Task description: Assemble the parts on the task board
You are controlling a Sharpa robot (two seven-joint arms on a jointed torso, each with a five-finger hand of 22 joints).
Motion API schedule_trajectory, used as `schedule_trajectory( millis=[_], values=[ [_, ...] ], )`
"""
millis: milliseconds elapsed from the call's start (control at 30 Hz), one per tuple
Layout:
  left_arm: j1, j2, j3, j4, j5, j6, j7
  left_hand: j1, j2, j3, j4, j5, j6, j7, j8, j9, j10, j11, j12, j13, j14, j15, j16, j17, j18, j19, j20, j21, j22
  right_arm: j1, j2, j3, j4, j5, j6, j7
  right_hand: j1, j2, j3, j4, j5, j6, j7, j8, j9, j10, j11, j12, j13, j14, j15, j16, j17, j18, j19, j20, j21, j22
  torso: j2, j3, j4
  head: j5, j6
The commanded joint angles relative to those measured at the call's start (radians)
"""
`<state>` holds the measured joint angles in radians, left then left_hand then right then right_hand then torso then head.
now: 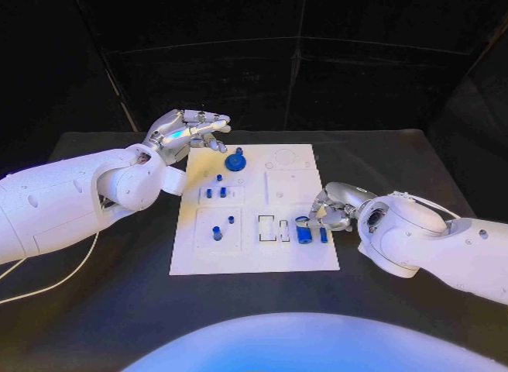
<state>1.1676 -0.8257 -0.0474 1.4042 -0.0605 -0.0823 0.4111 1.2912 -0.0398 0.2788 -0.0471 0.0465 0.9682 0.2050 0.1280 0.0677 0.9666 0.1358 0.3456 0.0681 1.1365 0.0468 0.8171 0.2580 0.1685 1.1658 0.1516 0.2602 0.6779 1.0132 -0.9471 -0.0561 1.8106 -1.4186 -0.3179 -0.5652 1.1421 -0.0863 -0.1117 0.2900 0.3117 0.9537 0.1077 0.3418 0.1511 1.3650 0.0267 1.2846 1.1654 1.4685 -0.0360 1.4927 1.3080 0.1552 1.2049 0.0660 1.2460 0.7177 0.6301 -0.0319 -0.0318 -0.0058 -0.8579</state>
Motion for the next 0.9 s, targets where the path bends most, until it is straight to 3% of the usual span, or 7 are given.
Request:
schedule_trajectory(
  millis=[33, 233, 667, 800, 900],
  values=[
    [0.001, 0.001, 0.0, 0.002, 0.002, 0.014, 0.003, -0.003, 0.004, -0.005, 0.003, 0.003, -0.005, 0.002, 0.005, 0.0, -0.009, 0.0, 0.006, 0.001, 0.004, 0.005, -0.005, 0.001, 0.012, 0.007, -0.002, -0.004, -0.001, -0.006, 0.007, 0.0, 0.001, -0.014, 0.04, -0.009, -0.009, 0.0, -0.008, 0.002, -0.005, -0.008, 0.0, 0.005, 0.002, 0.007, 0.0, 0.006, 0.005, 0.064, -0.007, 0.005, 0.054, -0.013, 0.004, 0.0, -0.002, 0.002, 0.001, 0.0003, 0.0004, 0.001, -0.001],
    [0.001, 0.002, 0.0, 0.001, 0.002, 0.016, 0.002, -0.003, 0.004, -0.005, 0.003, 0.003, -0.005, 0.002, 0.005, 0.0, -0.009, 0.0, 0.006, 0.001, 0.004, 0.005, -0.005, 0.001, 0.012, 0.007, -0.002, -0.004, -0.001, -0.021, 0.022, 0.0, -0.013, -0.011, 0.058, -0.008, -0.007, 0.003, -0.011, 0.001, -0.006, -0.007, -0.001, 0.011, 0.005, 0.012, -0.001, 0.014, 0.016, 0.065, -0.008, 0.007, 0.061, -0.013, 0.006, -0.001, -0.001, 0.006, 0.001, 0.0003, 0.0008, -0.001, -0.001],
    [0.001, 0.001, 0.0, 0.002, 0.002, 0.019, 0.0, -0.004, 0.005, -0.006, 0.004, 0.003, -0.006, 0.002, 0.005, 0.0, -0.01, 0.0, 0.007, 0.002, 0.004, 0.005, -0.005, 0.001, 0.012, 0.008, -0.002, -0.005, -0.002, -0.029, 0.059, 0.0, -0.063, -0.016, 0.106, -0.013, 0.05, 0.031, -0.018, -0.011, 0.013, -0.02, -0.003, 0.036, 0.019, 0.012, -0.002, 0.013, 0.026, 0.067, -0.01, 0.011, 0.07, -0.014, 0.007, -0.003, 0.001, 0.01, 0.002, 0.0, 0.0026, 0.002, -0.005],
    [0.001, 0.0, 0.0, 0.002, 0.002, 0.02, -0.001, -0.004, 0.005, -0.006, 0.004, 0.003, -0.006, 0.002, 0.005, 0.0, -0.01, 0.0, 0.007, 0.002, 0.004, 0.005, -0.005, 0.001, 0.012, 0.008, -0.002, -0.005, -0.002, -0.034, 0.066, 0.0, -0.067, -0.023, 0.108, -0.014, 0.096, 0.046, -0.018, -0.03, 0.021, -0.025, -0.003, 0.048, 0.026, 0.013, -0.003, 0.013, 0.033, 0.067, -0.01, 0.011, 0.072, -0.015, 0.008, -0.003, 0.002, 0.012, 0.001, -0.0001, 0.0011, 0.003, -0.006],
    [0.001, 0.0, -0.001, 0.002, 0.002, 0.02, -0.002, -0.004, 0.005, -0.006, 0.004, 0.003, -0.006, 0.002, 0.005, 0.0, -0.01, 0.0, 0.007, 0.002, 0.004, 0.005, -0.005, 0.001, 0.012, 0.008, -0.002, -0.005, -0.002, -0.035, 0.067, 0.0, -0.064, -0.023, 0.083, -0.017, 0.127, 0.067, -0.009, -0.044, 0.059, -0.021, -0.005, 0.058, 0.031, 0.017, -0.005, 0.016, 0.04, 0.068, -0.012, 0.013, 0.077, -0.015, 0.012, -0.004, 0.004, 0.018, 0.0, -0.0003, -0.0002, 0.003, -0.006]
  ],
)
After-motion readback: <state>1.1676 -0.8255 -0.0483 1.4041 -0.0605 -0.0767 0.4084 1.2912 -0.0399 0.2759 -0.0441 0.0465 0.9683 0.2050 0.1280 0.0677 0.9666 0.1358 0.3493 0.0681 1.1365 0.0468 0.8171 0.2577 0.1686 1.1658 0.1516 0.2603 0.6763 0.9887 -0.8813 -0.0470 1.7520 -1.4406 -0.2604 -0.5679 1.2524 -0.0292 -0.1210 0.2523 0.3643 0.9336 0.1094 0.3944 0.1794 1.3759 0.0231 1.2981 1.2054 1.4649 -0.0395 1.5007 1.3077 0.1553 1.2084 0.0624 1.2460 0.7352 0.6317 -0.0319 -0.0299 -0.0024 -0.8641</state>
